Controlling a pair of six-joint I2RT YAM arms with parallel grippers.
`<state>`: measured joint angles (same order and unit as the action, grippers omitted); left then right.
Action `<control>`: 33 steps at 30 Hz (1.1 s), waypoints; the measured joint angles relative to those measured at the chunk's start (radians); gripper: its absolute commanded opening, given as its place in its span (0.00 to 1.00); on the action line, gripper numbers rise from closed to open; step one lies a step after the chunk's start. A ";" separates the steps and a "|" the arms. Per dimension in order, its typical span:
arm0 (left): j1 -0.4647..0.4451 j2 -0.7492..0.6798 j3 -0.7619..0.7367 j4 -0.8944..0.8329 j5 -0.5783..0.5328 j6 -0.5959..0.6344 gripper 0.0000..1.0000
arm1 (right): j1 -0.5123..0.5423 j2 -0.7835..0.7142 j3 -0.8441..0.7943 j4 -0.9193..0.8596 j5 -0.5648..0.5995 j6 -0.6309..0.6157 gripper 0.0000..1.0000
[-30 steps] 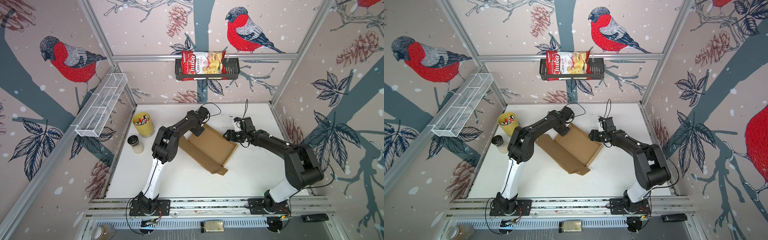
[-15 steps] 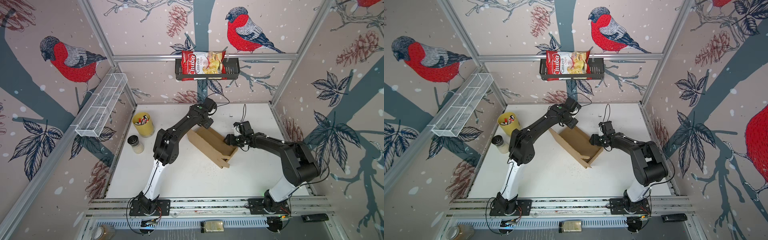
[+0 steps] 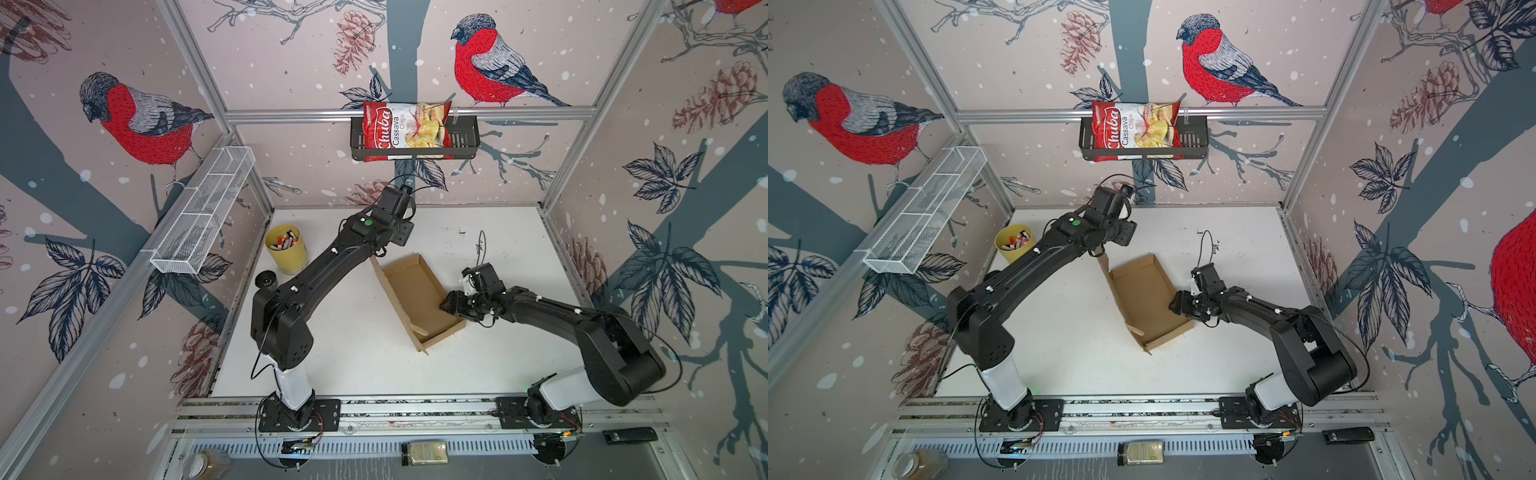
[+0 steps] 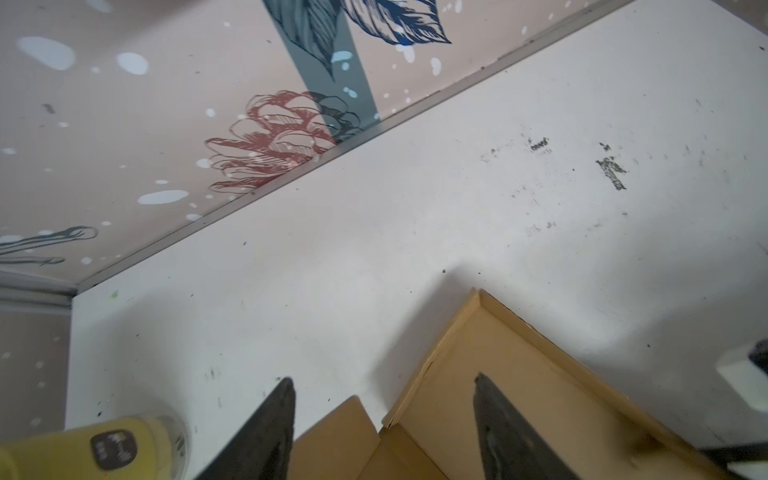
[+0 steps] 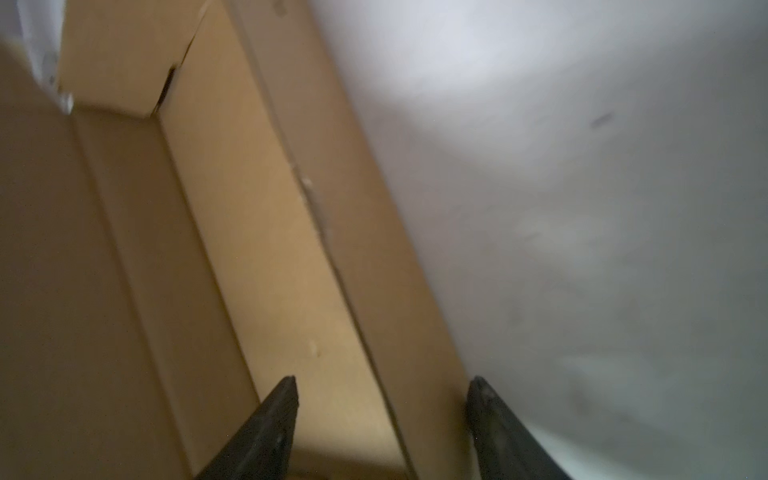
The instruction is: Fold the paper box
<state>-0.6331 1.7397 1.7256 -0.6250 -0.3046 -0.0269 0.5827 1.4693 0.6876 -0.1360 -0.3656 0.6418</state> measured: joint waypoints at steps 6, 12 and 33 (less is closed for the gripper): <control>0.018 -0.140 -0.143 0.026 -0.078 -0.054 0.69 | 0.124 0.010 0.100 -0.064 -0.024 0.005 0.69; 0.056 -0.262 -0.249 0.045 -0.089 -0.106 0.70 | 0.107 0.121 0.337 -0.243 0.214 -0.185 0.72; 0.133 -0.356 -0.299 0.064 -0.038 -0.178 0.70 | 0.125 0.607 0.919 -0.240 0.346 -0.951 0.71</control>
<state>-0.5003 1.3834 1.4269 -0.5613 -0.3424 -0.2050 0.7078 2.0758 1.6066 -0.3756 -0.0200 -0.3092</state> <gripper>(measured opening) 0.700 0.713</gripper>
